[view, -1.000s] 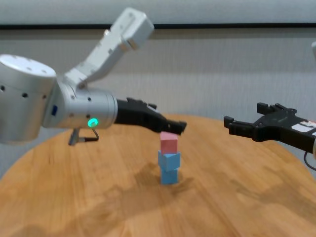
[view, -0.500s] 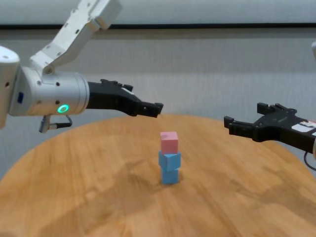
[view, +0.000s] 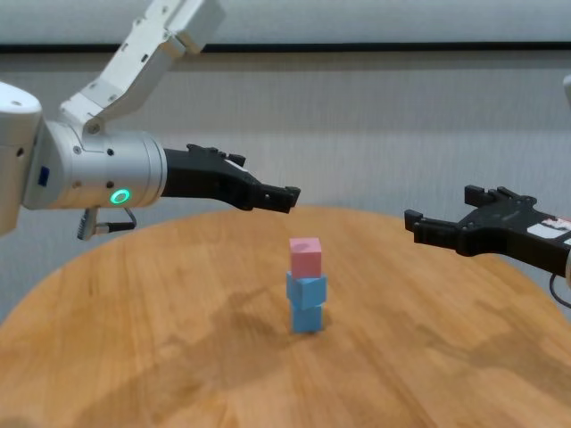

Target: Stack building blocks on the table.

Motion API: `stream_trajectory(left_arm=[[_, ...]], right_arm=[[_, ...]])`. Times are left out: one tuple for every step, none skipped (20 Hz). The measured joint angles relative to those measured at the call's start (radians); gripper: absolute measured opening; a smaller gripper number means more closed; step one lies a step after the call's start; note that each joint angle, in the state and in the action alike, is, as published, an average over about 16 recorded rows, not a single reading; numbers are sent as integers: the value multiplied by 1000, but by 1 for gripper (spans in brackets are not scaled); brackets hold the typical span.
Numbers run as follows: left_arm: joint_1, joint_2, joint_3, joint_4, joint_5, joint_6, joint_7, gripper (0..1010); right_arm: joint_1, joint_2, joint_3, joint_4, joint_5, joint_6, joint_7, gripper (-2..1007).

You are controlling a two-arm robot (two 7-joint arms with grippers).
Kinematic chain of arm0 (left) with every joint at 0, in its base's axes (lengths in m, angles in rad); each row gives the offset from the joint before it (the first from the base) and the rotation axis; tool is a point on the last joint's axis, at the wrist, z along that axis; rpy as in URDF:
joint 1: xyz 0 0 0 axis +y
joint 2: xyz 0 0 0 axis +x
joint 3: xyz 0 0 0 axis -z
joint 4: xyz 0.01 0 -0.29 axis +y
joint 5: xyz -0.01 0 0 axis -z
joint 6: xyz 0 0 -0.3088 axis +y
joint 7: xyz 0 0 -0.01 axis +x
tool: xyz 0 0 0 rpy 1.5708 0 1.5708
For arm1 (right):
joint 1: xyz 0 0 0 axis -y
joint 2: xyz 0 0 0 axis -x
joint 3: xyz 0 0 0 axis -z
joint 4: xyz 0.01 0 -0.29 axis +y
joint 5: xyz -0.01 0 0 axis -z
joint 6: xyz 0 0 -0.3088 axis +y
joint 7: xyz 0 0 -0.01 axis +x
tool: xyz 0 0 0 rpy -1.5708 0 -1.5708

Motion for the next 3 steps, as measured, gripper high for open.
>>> stream_trajectory(left_arm=[[0,-1,0,1,0,0,0,1003],[-1,-1,0,2,0,0,-1,1003],[-2,-2,0,3,-1,0,-1,1003]], right_arm=[[0,0,0,0,0,0,0,1004],[0,0,0,0,0,0,0,1004],[0,0,0,0,0,0,0,1004]])
